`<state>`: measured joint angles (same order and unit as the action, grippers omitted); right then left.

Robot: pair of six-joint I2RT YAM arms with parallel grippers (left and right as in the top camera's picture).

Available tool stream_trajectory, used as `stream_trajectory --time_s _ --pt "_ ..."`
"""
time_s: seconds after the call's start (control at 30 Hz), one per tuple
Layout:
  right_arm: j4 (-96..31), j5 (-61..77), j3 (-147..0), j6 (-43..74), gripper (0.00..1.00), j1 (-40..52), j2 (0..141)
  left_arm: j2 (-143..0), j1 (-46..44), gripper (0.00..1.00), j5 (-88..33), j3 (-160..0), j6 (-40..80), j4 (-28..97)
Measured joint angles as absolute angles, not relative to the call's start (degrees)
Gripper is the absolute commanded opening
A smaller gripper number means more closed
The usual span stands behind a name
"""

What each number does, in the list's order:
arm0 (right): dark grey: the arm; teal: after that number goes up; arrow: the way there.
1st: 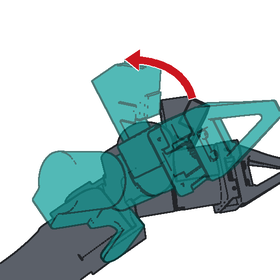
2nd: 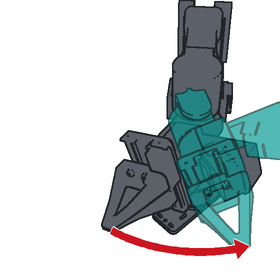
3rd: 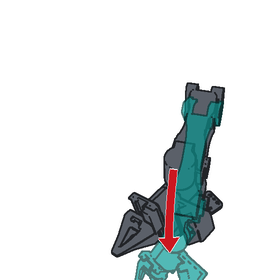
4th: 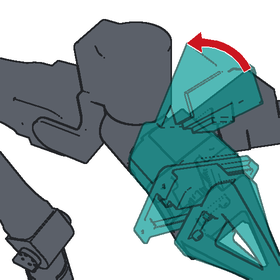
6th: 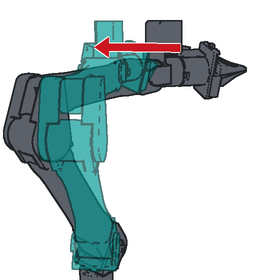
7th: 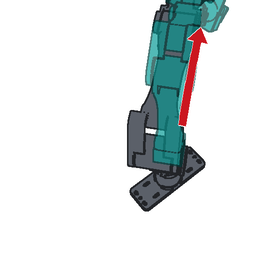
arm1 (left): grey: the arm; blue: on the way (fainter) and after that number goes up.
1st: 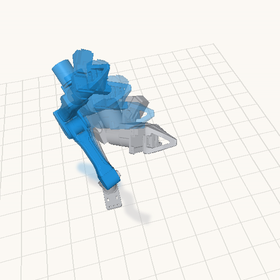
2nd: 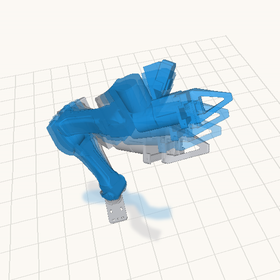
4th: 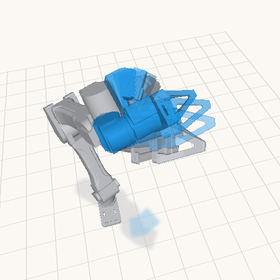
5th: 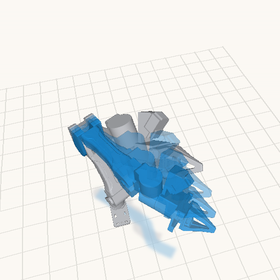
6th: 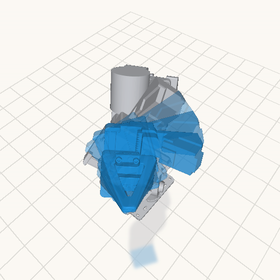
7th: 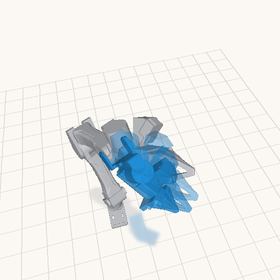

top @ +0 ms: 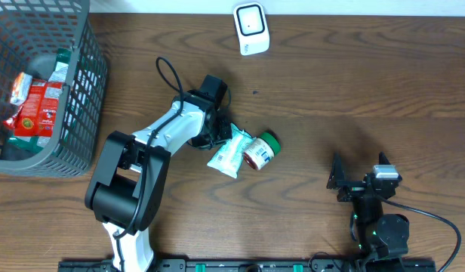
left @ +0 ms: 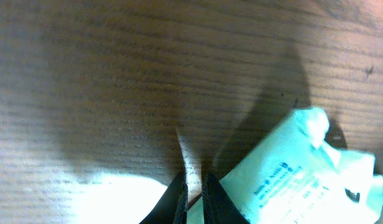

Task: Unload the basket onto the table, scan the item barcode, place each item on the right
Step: 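Regrasp the wipes pack and push it against the jar's left side, then release the wipes pack and reach the left gripper into the basket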

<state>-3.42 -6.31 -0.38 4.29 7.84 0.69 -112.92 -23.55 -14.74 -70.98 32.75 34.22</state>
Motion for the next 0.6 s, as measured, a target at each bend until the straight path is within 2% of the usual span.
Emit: stream_trajectory --time_s 0.27,0.6 --pt "-3.42 -6.31 -0.38 4.29 0.99 7.84 0.69 -112.99 -23.79 0.12 -15.64 -70.98 45.3 33.63" --pt "-3.42 -6.31 -0.38 4.32 0.99 7.84 0.69 -113.38 -24.18 0.12 -17.04 -70.98 47.92 30.17"
